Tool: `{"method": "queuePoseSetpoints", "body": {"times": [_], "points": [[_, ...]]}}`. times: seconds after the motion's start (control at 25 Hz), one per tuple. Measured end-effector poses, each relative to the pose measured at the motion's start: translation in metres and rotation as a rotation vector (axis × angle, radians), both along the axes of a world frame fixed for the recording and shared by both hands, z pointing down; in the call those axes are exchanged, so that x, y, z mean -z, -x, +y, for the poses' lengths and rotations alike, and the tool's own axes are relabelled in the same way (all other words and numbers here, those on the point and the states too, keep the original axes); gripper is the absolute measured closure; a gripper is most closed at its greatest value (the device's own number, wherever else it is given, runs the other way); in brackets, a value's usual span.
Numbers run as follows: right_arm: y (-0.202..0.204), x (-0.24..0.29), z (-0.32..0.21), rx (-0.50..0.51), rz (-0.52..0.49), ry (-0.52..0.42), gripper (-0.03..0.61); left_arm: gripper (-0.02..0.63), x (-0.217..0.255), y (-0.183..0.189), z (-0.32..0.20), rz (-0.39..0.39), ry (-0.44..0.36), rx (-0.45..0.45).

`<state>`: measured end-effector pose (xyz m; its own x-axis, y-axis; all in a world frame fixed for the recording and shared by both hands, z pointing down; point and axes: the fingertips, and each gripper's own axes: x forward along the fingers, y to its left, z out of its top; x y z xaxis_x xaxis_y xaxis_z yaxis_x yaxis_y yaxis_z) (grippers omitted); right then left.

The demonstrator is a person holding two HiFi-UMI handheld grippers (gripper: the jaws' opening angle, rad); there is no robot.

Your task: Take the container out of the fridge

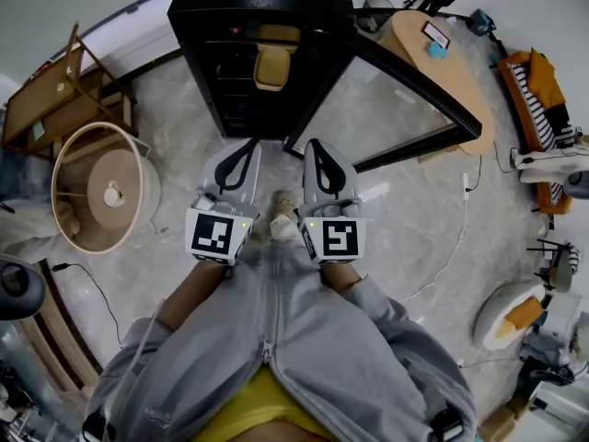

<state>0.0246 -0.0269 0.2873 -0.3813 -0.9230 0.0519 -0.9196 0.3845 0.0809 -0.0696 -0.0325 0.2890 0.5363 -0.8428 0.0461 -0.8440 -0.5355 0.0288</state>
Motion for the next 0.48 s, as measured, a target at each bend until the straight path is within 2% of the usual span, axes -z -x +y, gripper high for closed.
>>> {"method": "queuePoseSetpoints", "body": {"times": [0.48], "points": [[-0.024, -0.016, -0.096, 0.13, 0.024, 0.005, 0.578, 0.609, -0.016, -0.031, -0.082, 0.009, 0.036, 0.088]]}}
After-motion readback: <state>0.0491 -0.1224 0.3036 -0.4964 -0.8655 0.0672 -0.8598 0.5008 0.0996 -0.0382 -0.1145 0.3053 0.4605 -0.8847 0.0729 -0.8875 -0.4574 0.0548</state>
